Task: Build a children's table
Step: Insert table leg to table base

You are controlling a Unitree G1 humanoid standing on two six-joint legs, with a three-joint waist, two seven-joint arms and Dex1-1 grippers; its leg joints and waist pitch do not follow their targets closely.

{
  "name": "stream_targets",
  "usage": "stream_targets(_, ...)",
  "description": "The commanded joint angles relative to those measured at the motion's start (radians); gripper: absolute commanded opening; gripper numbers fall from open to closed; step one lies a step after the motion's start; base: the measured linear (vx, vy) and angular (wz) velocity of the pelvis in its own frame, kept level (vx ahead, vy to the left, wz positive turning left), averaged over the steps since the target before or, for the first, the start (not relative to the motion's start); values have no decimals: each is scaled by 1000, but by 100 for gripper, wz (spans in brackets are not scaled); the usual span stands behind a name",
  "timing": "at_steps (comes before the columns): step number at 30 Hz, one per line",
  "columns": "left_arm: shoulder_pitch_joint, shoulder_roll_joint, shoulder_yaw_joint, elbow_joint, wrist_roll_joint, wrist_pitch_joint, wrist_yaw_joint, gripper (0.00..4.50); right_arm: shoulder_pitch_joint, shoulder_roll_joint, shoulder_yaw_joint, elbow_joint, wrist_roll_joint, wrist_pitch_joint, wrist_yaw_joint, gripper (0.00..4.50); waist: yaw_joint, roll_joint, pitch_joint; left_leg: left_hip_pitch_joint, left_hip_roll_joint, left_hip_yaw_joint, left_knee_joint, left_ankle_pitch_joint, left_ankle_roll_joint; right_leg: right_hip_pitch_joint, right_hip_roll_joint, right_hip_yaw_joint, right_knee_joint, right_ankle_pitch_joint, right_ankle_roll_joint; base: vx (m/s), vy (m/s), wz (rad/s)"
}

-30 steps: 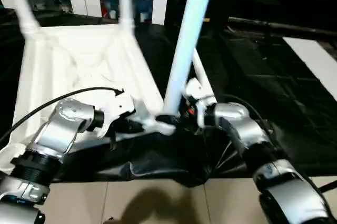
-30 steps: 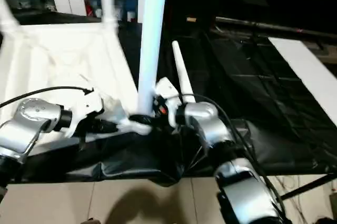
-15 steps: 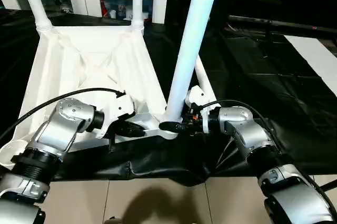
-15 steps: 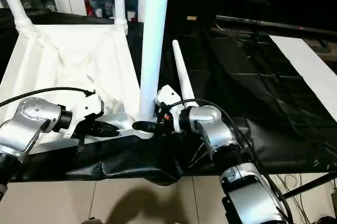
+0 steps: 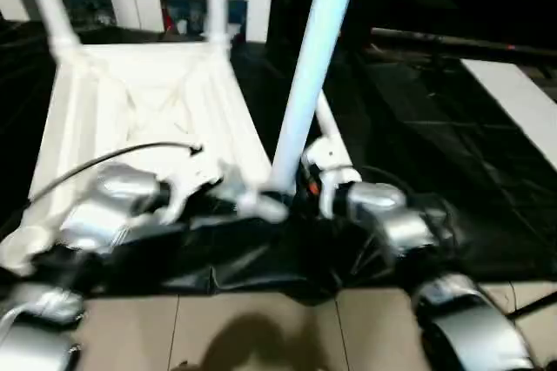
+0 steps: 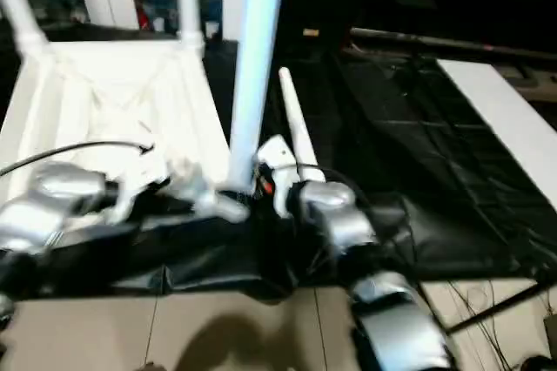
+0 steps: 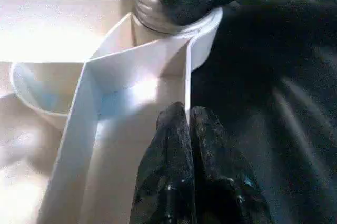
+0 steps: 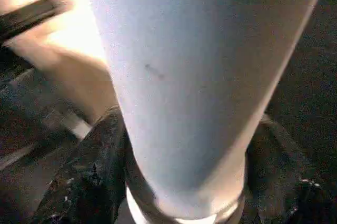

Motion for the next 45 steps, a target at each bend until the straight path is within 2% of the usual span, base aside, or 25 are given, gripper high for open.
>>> stream_targets(1, -22, -53, 9, 14, 4, 72, 97, 0, -28, 25, -43, 118, -17, 24, -231, 265, -4, 28, -53, 6, 30, -4, -66, -178, -50, 54, -93, 72, -87, -233, -159, -53, -10, -2)
stream_targets(2, -29, -77, 20, 23, 10, 98, 150, 0, -43, 41, -50, 142, -15, 21, -281, 265, -7, 28, -54, 8, 29, -7, -66, -197, -59, 52, -91, 70, -90, -279, -140, 0, 0, 0)
stream_targets(3, -35, -102, 28, 30, 15, 128, 196, 0, -61, 60, -55, 167, -17, 18, -341, 265, -12, 28, -54, 6, 28, -6, -64, -201, -58, 49, -90, 70, -92, -284, -130, 0, 0, 0)
stream_targets(4, -40, -122, 32, 34, 20, 154, 229, 0, -75, 75, -62, 186, -17, 16, -386, 265, -13, 20, -54, 4, 26, -6, -64, -202, -53, 51, -89, 70, -95, -287, -123, 0, 0, 0)
stream_targets(5, -44, -147, 37, 36, 26, 175, 270, 0, -91, 95, -75, 205, -7, 12, -426, 265, -11, 18, -55, 2, 25, -6, -63, -194, -45, 50, -89, 69, -93, -281, -114, 0, 0, 0)
stream_targets(6, -49, -166, 44, 37, 28, 187, 303, 0, -103, 111, -87, 218, -1, 9, -455, 265, -13, 22, -56, 1, 26, -6, -62, -185, -41, 48, -89, 71, -90, -261, -113, 0, 0, 0)
stream_targets(7, -51, -190, 50, 33, 29, 201, 335, 0, -117, 129, -95, 233, 3, 8, -483, 265, -13, 9, -55, 2, 25, -3, -61, -184, -31, 45, -86, 69, -92, -253, -108, 0, 0, 0)
stream_targets(9, -52, -210, 52, 26, 33, 212, 362, 0, -133, 147, -110, 248, 14, 7, -504, 265, -10, 11, -57, -3, 24, -4, -61, -163, -21, 48, -86, 69, -86, -231, -102, 0, 0, 0)
stream_targets(10, -52, -220, 48, 21, 38, 218, 377, 0, -145, 159, -119, 260, 18, 6, -514, 265, -9, 4, -58, -5, 24, -3, -60, -147, -13, 50, -86, 68, -86, -207, -101, 0, 0, 0)
stream_targets(11, -52, -229, 48, 19, 43, 224, 394, 0, -159, 171, -129, 279, 18, 1, -523, 265, -8, 7, -57, -6, 24, -3, -60, -140, -11, 50, -86, 68, -82, -194, -102, 0, 0, 0)
stream_targets(12, -50, -229, 49, 18, 45, 223, 403, 0, -170, 179, -138, 291, 23, -6, -512, 265, -9, 0, -58, -7, 25, -3, -60, -136, -9, 50, -86, 67, -82, -187, -102, 0, 0, 0)
stream_targets(13, -49, -228, 50, 17, 46, 223, 408, 0, -176, 184, -142, 298, 25, -11, -501, 265, -10, 6, -60, -8, 25, -4, -60, -131, -6, 51, -86, 67, -79, -175, -105, 0, 0, 0)
stream_targets(18, -44, -198, 48, 13, 47, 209, 405, 0, -188, 188, -154, 311, 34, -21, -436, 265, -11, 6, -59, -7, 25, -3, -60, -133, 2, 51, -85, 67, -77, -130, -113, 0, 0, 0)
stream_targets(19, -44, -196, 48, 13, 48, 208, 405, 0, -188, 187, -155, 311, 35, -22, -432, 300, -12, 5, -59, -7, 24, -2, -59, -131, 2, 51, -85, 67, -77, -129, -115, 0, 0, 0)
stream_targets(20, -41, -182, 42, 11, 51, 197, 389, 0, -190, 181, -156, 305, 35, -38, -389, 321, -11, 13, -59, -6, 23, -3, -59, -137, 2, 51, -86, 68, -77, -134, -117, 0, 0, 0)
stream_targets(22, -36, -163, 36, 6, 50, 183, 358, 0, -190, 168, -153, 290, 34, -53, -341, 337, -11, 8, -60, -8, 24, -2, -59, -137, 5, 52, -85, 68, -78, -132, -119, 0, 0, 0)
stream_targets(25, -24, -126, 23, -10, 42, 161, 292, 0, -185, 133, -131, 257, 20, -57, -244, 356, -23, 11, -60, -15, 24, -6, -60, -143, 8, 58, -86, 67, -80, -152, -119, 0, 0, 0)
stream_targets(27, -13, -98, 8, -22, 35, 128, 234, 0, -174, 106, -117, 227, 18, -47, -164, 383, -26, 14, -60, -10, 26, -5, -58, -133, 14, 55, -85, 67, -79, -137, -140, 0, 0, 0)
stream_targets(29, 3, -50, -10, -36, 18, 85, 145, 0, -136, 60, -83, 148, 19, -34, -29, 383, -27, 13, -61, -13, 27, -5, -58, -119, 24, 59, -86, 68, -76, -108, -152, 0, 0, 0)
stream_targets(33, 18, 8, -28, -49, -2, 45, 48, 0, -87, -2, -36, 59, 11, -38, 118, 383, -22, 22, -62, -4, 30, -2, -55, -77, 53, 58, -84, 67, -64, 6, -199, 0, 0, 0)
stream_targets(35, 37, 62, -45, -73, -27, 3, -58, 0, -60, -49, -7, 16, 1, -52, 230, 383, -18, 22, -60, -2, 31, -2, -57, -94, 55, 58, -84, 67, -67, -6, -210, 0, 0, 0)
stream_targets(37, 43, 78, -47, -82, -43, -15, -104, 0, -52, -65, 3, 5, -4, -60, 267, 383, -14, 24, -59, -1, 32, -1, -59, -116, 45, 58, -85, 68, -69, -34, -207, 0, 0, 0)
stream_targets(39, 45, 109, -53, -95, -55, -11, -165, 0, -34, -96, 28, -30, -1, -53, 371, 383, -8, 27, -59, 8, 34, 2, -58, -122, 33, 52, -83, 69, -69, -31, -219, 0, 0, 0)
stream_targets(41, 44, 118, -54, -96, -57, -9, -183, 0, -25, -108, 40, -51, -3, -47, 399, 383, -2, 25, -58, 4, 34, 2, -60, -117, 30, 56, -84, 69, -67, -27, -215, 0, 0, 0)
stream_targets(45, 34, 138, -59, -87, -63, -23, -228, 0, 7, -142, 85, -119, -13, -27, 472, 383, 8, 25, -58, 4, 32, 1, -60, -113, 22, 58, -83, 69, -67, -23, -206, 0, 0, 0)
